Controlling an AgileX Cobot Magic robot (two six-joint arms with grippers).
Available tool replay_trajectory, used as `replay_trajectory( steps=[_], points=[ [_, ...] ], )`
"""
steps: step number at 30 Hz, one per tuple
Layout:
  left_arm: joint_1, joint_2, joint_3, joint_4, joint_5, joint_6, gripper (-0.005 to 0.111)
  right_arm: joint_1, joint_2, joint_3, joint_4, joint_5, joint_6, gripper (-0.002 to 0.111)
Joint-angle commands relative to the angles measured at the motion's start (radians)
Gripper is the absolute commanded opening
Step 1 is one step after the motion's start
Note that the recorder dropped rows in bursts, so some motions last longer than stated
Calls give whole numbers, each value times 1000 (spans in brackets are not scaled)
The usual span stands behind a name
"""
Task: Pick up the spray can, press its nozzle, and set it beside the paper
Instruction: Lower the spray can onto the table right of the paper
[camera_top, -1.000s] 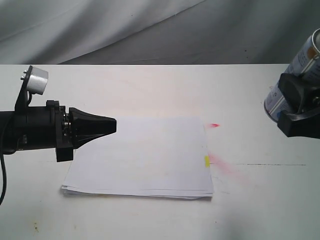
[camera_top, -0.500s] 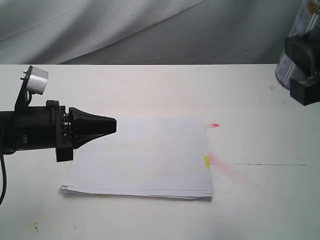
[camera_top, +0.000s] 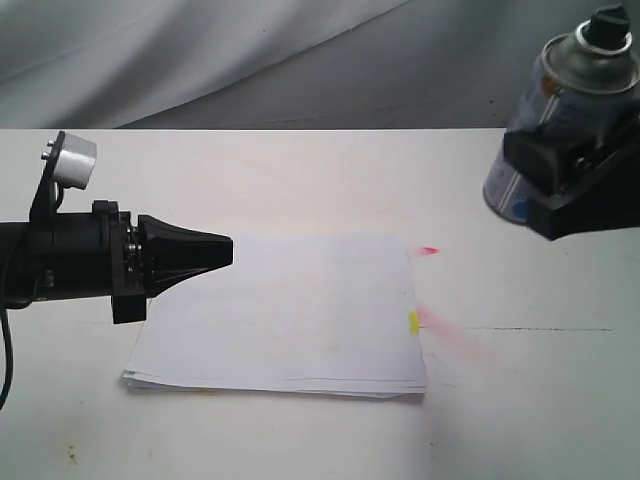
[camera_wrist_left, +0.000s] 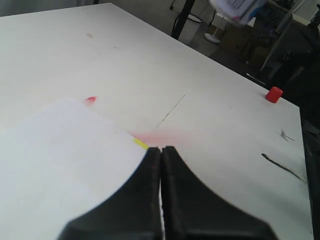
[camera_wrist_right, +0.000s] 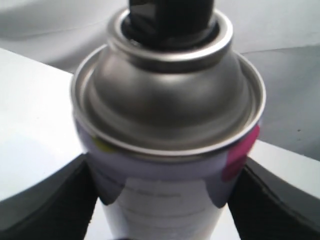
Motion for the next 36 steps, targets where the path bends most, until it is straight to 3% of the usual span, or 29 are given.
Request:
replay_trajectory(
  steps=[1,7,20,36],
  points=[
    [0,-8,4,-5,8,2,0,-12,120,60,136,-217,-140,0],
    [0,-8,4,-5,8,2,0,-12,320,115,371,-385,-363,0],
    [0,-8,4,-5,8,2,0,-14,700,115,545,-782,-508,0],
    [0,-8,4,-5,8,4,0,-29,834,108,593,-839,-563,0]
  ],
)
